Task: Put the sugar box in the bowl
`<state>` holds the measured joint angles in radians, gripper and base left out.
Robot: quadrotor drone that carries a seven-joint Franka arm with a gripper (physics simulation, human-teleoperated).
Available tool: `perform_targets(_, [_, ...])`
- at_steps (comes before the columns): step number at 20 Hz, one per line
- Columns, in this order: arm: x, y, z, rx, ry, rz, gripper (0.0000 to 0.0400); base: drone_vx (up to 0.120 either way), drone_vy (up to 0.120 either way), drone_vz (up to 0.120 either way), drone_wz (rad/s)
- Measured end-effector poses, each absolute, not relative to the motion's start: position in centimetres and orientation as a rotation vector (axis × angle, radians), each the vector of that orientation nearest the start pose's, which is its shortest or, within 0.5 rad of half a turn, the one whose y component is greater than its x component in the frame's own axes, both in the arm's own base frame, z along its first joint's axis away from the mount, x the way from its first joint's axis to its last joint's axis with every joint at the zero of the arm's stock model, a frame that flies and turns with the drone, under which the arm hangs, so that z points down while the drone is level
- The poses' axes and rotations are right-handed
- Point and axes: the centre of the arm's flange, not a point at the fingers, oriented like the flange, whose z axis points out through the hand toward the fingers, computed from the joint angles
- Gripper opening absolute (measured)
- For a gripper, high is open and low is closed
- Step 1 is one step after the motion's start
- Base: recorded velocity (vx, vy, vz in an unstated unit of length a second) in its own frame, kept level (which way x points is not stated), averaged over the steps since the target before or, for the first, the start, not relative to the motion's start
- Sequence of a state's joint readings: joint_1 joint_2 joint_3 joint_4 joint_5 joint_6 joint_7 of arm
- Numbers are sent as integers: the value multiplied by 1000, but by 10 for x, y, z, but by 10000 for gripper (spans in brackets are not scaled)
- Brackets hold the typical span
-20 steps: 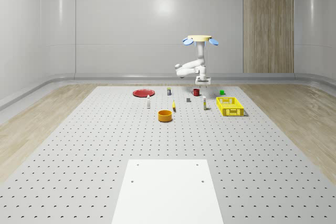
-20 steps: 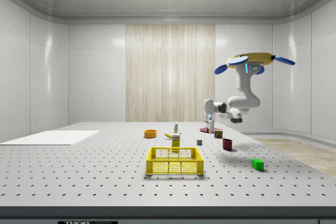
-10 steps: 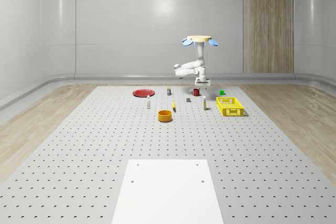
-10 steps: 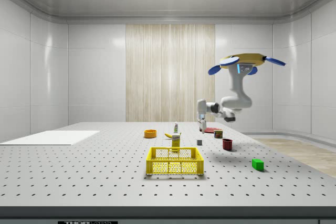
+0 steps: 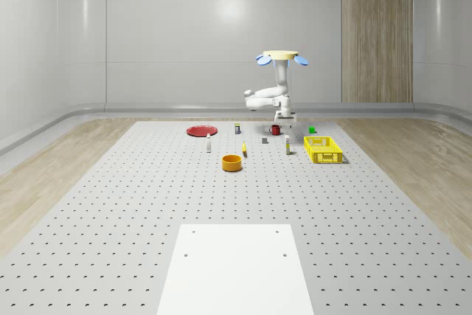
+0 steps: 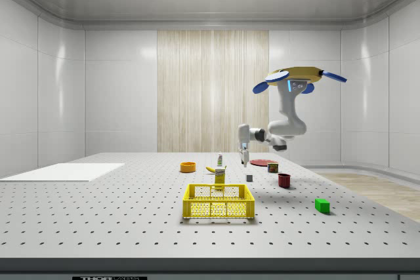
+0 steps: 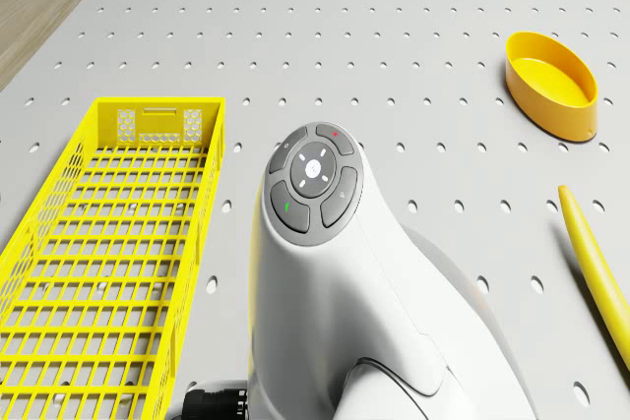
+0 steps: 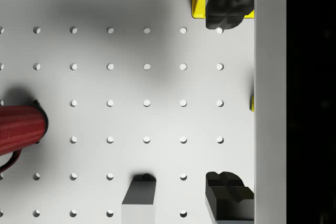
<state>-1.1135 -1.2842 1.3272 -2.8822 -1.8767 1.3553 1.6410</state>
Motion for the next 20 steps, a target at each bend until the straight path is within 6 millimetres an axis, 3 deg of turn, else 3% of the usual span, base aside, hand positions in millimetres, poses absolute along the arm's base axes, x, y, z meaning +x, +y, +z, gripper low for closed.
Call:
perform_targets(3, [307, 0, 491, 1, -2, 785, 400, 120, 0, -107, 0])
perform_targets(7, [307, 0, 491, 1, -2, 785, 400, 120, -60, 0, 0])
perform_targets(14, [307, 0, 491, 1, -2, 785, 400, 120, 23, 0, 0])
perform_targets(20, [307, 0, 491, 1, -2, 785, 400, 120, -27, 0, 0])
